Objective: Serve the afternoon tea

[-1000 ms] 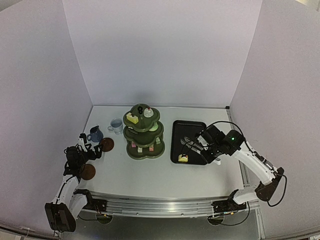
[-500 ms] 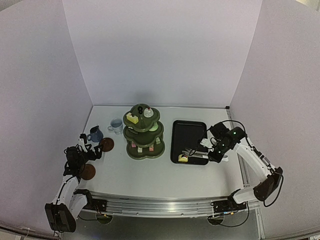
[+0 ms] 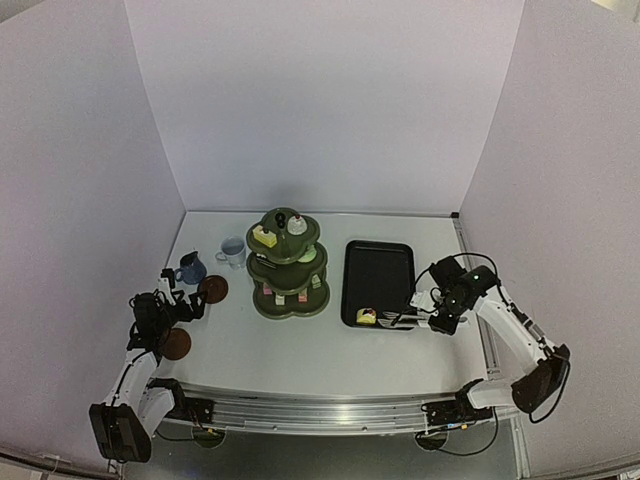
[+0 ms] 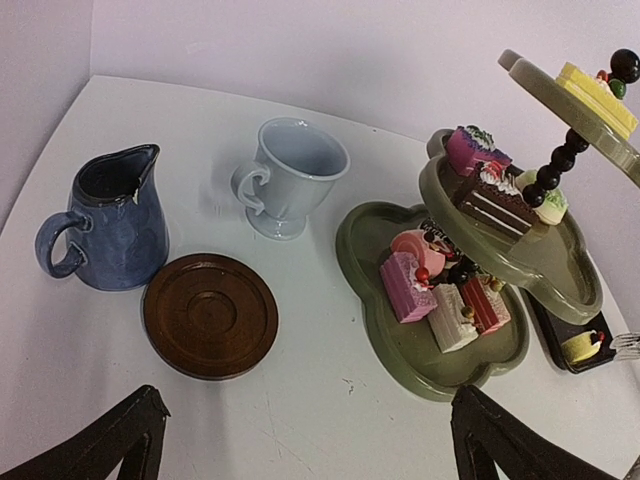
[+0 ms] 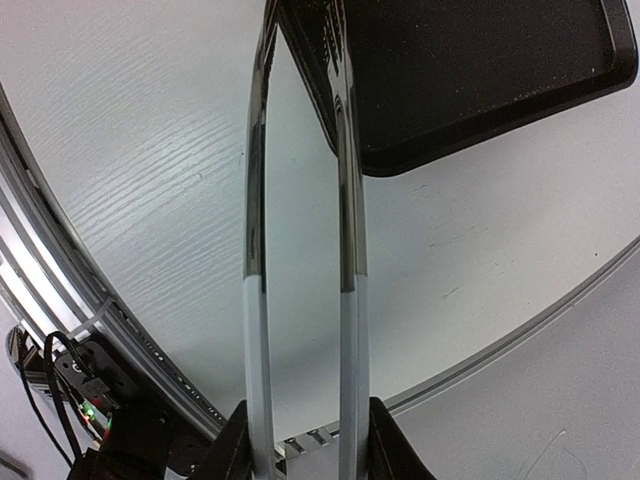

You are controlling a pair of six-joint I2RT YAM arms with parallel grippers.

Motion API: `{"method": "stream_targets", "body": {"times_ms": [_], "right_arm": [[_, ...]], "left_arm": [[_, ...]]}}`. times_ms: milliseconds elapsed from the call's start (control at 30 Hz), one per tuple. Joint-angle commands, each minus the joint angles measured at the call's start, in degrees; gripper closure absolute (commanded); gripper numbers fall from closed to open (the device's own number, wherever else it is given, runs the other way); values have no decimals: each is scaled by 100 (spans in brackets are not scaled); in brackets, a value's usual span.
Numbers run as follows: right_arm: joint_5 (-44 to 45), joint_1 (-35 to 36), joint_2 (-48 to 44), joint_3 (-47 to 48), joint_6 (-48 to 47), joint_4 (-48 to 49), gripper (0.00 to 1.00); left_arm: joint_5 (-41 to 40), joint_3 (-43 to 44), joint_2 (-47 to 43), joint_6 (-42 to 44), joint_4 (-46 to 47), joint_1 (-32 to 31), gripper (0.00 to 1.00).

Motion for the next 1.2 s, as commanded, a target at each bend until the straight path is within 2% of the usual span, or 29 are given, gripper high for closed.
{"method": "stream_targets", "body": {"times_ms": [0, 1167], "right_arm": [[94, -22, 206, 12, -456, 342, 69], [-25, -51, 991, 511, -1137, 793, 67]], "left_arm": [[110, 210, -28, 66, 0, 26, 0], [93, 357, 37, 331, -186, 27, 0]]}}
